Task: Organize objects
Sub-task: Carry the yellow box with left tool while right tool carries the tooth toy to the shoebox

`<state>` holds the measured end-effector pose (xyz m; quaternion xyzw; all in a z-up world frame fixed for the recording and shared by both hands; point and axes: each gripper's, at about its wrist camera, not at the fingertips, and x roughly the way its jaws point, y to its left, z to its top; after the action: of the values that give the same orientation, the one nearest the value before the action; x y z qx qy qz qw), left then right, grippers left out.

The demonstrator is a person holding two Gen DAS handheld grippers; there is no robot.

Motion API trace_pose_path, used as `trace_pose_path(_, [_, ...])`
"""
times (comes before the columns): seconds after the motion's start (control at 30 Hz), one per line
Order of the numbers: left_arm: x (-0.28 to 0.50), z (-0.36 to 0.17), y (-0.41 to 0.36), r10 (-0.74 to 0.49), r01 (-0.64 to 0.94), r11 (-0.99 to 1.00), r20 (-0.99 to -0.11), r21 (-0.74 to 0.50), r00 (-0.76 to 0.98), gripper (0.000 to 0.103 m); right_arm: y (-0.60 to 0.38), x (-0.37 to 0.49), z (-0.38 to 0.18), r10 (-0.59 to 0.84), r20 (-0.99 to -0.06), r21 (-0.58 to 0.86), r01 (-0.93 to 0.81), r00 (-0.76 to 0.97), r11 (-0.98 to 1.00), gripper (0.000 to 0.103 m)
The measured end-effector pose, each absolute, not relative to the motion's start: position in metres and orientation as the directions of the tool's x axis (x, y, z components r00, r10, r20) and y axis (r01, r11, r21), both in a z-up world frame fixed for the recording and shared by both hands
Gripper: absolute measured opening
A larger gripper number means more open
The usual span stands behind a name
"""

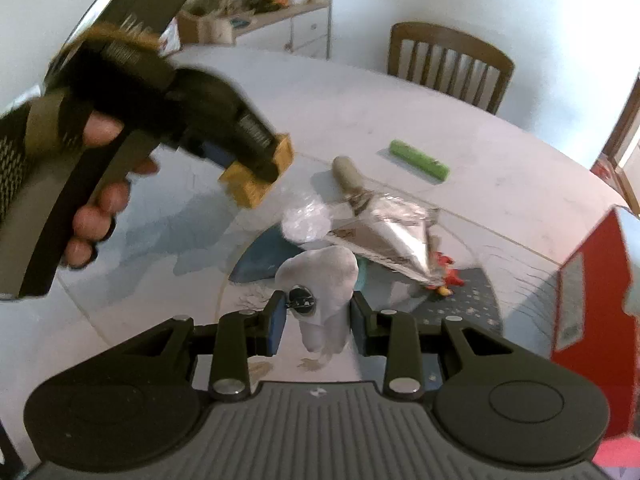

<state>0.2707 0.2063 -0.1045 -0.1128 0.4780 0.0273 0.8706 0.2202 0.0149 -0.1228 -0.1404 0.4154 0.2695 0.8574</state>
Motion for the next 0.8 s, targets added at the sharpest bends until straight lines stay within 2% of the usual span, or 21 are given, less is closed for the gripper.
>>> trace_pose_path(0.37, [0.237,-0.068,0.172,-0.128,-0.073,0.977,-0.825,-0.2,0.551,0.028,-0.044,0.209,-0.077,0.361,-0.745,0.057,-0.485,0.561,0.873,0.033])
trace_pose_path(0.8, [0.221,-0.029,0.096,-0.222,0.072,0.973,-0.797,-0.22,0.562,0.028,-0.141,0.208,-0.046,0.354,-0.725,0.142,-0.374,0.591,0.917,0.033])
